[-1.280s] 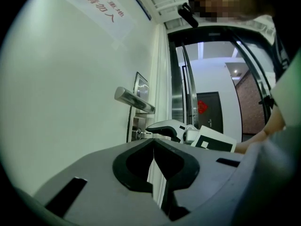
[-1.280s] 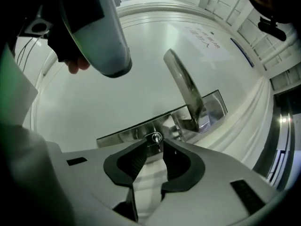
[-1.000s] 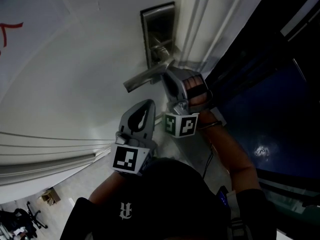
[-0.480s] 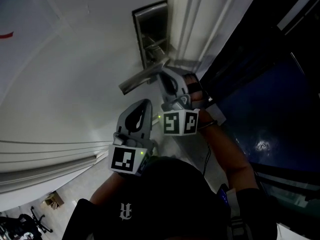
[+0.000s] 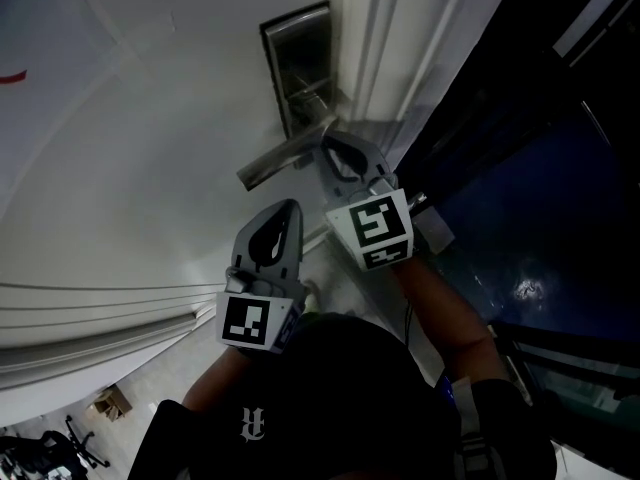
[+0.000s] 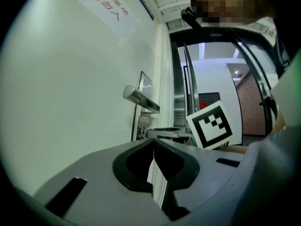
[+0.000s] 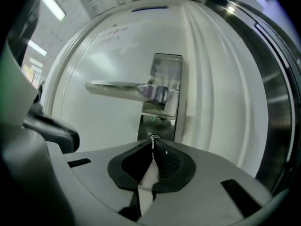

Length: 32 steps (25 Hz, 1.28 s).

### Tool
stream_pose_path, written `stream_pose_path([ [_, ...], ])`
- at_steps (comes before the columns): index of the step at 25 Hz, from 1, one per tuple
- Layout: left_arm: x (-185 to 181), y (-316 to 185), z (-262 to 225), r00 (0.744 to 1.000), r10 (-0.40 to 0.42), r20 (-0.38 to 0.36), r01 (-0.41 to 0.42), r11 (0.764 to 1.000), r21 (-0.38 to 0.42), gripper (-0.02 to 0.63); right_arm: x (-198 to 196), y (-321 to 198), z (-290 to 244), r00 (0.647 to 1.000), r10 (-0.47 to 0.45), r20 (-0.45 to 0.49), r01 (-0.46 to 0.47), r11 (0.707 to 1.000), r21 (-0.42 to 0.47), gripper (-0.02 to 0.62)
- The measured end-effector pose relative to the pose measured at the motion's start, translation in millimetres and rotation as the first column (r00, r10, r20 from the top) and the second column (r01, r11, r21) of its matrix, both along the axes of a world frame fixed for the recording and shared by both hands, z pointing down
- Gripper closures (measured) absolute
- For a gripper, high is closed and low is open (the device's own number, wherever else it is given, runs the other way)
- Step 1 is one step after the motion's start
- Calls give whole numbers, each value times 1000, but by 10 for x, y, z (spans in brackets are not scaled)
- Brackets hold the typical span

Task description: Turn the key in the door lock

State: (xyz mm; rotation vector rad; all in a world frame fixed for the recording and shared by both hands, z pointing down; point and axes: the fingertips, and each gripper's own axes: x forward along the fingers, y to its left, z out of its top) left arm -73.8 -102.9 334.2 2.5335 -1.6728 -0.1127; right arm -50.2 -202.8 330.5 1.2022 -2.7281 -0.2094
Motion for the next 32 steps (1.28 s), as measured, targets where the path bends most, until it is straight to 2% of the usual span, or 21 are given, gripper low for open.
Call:
stream_pose_path([
  [2,-5,3,-11,1000,1,1,-1,1000,6,600,26,-23,13,987,-7,162,30,989,-145,575],
  [3,-6,3,-21,1000,3,1,-3,1000,14,600,35,-32,23,969,-3,246,59,974,-218,574],
  [5,-6,3,-27,1000,4,-1,-4,1000,17,600,46,-49,46,911,21,411,139,924,-356,574],
  [7,-5,1,-40,1000,1,-4,-1,1000,17,600,54,-63,64,833,67,549,235,856,-460,574],
  [11,16,14,-9,1000,7,4,-7,1000,3,600,73,-85,70,668,176,723,406,728,-552,574],
  [14,15,9,-32,1000,6,-2,-6,1000,14,600,102,-91,151,551,293,781,509,624,-593,574],
  [16,14,11,-38,1000,7,-1,-7,1000,18,600,102,-93,171,483,340,807,576,571,-585,574],
  [18,16,11,-46,1000,12,1,-12,1000,25,600,91,-94,160,434,360,826,621,544,-564,574],
  [20,21,18,-29,1000,16,6,-16,1000,17,600,85,-93,158,409,371,834,644,530,-552,574],
  [26,18,16,-30,1000,7,-6,-7,1000,13,600,77,-97,168,362,395,844,690,496,-528,574],
  [32,40,35,3,1000,7,5,-7,1000,5,600,74,-101,169,336,402,851,722,470,-507,572],
])
